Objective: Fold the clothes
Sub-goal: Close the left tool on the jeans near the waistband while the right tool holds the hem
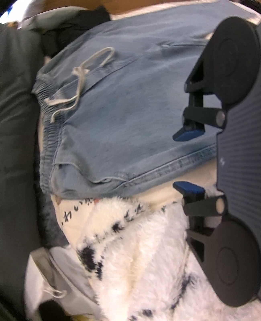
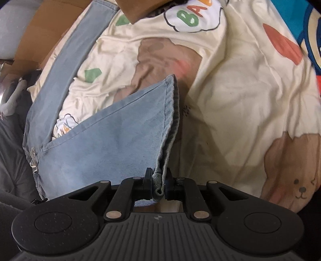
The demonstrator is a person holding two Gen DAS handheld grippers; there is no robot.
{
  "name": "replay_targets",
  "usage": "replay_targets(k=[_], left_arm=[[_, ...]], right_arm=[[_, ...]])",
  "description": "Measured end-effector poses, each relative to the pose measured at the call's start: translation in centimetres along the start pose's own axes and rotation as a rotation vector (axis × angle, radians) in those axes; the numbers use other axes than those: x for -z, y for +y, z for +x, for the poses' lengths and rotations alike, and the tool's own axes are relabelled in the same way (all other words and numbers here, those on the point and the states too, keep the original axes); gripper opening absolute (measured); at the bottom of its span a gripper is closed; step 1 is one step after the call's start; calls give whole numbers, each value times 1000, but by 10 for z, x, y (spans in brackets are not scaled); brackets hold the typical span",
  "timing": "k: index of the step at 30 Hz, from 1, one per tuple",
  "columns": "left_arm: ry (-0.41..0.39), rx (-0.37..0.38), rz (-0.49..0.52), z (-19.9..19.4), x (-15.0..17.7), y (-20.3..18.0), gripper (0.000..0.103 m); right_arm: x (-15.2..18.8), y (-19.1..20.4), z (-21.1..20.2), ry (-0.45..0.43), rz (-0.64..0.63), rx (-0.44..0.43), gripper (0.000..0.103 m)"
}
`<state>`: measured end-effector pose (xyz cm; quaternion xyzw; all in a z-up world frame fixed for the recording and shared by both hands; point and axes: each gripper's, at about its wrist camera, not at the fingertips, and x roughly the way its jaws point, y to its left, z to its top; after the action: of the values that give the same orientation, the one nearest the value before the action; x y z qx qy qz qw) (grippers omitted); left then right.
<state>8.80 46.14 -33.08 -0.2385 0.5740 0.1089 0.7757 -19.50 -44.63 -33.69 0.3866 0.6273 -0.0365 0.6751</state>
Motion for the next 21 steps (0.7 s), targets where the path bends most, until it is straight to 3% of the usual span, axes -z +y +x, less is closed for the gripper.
replay_targets(k=[6, 11, 16, 21], left_arm=[[-21, 9, -58, 9, -4, 3, 46], [-63, 32, -100, 21, -6, 8, 52], [-109, 109, -233, 38, -12, 19, 53], [-176, 227, -337, 26, -8, 29, 50]], right_arm=[[-3, 7, -8, -7, -5, 14, 9], [-12, 14, -18, -25, -14, 25, 9], [-15, 19, -21, -31, -15, 32, 9], [-16, 23, -23, -36, -14, 39, 9]])
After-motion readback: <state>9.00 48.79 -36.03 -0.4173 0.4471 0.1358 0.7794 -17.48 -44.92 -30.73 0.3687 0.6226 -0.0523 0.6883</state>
